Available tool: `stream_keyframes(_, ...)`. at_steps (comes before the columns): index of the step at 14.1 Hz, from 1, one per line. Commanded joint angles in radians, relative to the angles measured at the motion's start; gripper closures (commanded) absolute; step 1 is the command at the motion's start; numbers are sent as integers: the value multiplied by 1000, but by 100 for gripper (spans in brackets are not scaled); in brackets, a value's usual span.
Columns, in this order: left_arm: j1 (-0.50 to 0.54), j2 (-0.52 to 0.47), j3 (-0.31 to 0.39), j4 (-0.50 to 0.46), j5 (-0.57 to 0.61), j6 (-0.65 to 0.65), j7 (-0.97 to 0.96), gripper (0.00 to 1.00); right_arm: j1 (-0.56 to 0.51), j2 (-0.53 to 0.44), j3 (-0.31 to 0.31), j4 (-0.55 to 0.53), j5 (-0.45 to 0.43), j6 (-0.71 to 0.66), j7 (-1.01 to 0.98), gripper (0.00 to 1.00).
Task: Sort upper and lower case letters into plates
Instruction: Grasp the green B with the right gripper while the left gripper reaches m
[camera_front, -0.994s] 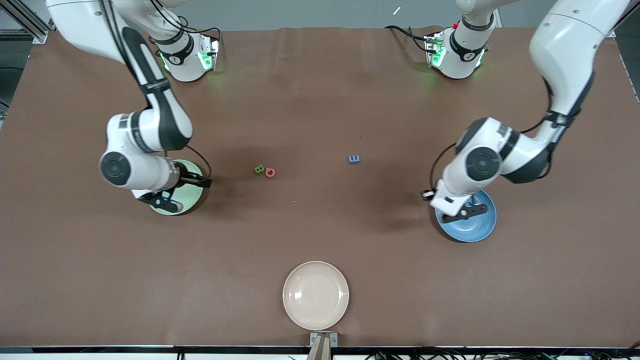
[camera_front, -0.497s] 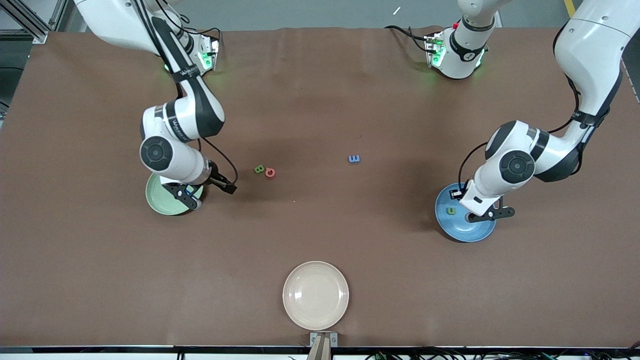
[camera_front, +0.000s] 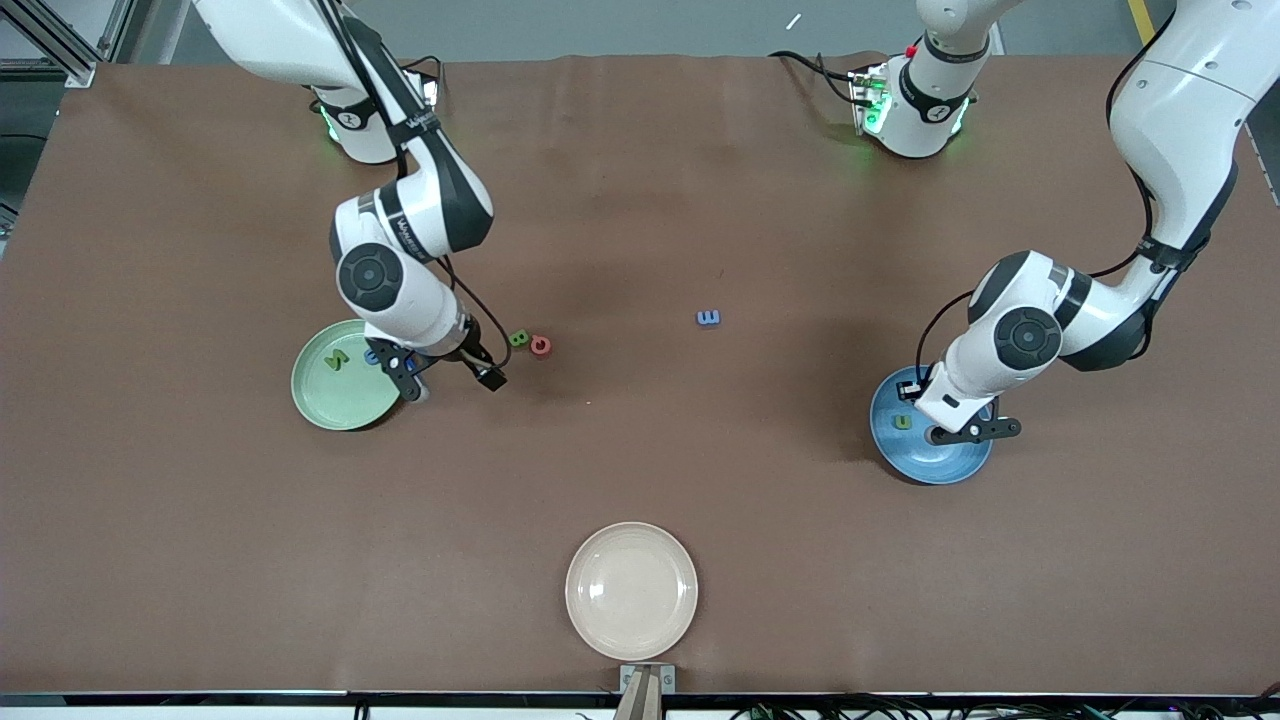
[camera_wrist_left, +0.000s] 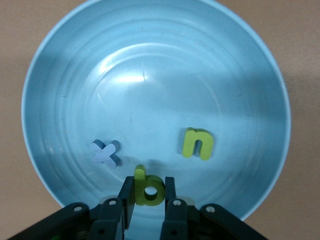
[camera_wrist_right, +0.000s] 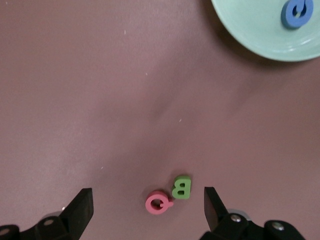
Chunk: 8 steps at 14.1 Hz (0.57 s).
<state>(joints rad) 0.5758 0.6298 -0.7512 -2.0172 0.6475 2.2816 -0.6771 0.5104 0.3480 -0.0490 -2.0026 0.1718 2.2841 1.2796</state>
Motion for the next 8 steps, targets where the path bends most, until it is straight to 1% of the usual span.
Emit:
stream_keyframes(1, 15, 1, -10, -8, 23, 15, 10, 72, 9, 6, -6, -5, -3, 18, 23, 1)
stream_keyframes(2, 16, 1, -10, -8, 23, 13, 13, 43, 28, 9, -8, -7, -5, 26, 33, 0)
stream_keyframes(3, 15, -2, -10, -6, 23, 9, 27, 19, 34, 15, -8, -11, -5, 40, 61, 0)
stream_keyframes(4, 15, -13, -13, -3, 21, 1, 42, 9, 45, 26, -8, -19, -12, 52, 98, 0)
stream_keyframes(5, 15, -22, -20, 3, 21, -26, 42, 2, 57, 37, -9, -25, -14, 60, 103, 0)
stream_keyframes(7, 15, -33, -80, 21, 3, -97, 30, 0, 60, 49, -9, -33, -21, 78, 90, 0)
stream_keyframes(8, 15, -35, -114, 34, 0, -138, 16, 0, 63, 61, -9, -35, -40, 78, 87, 0)
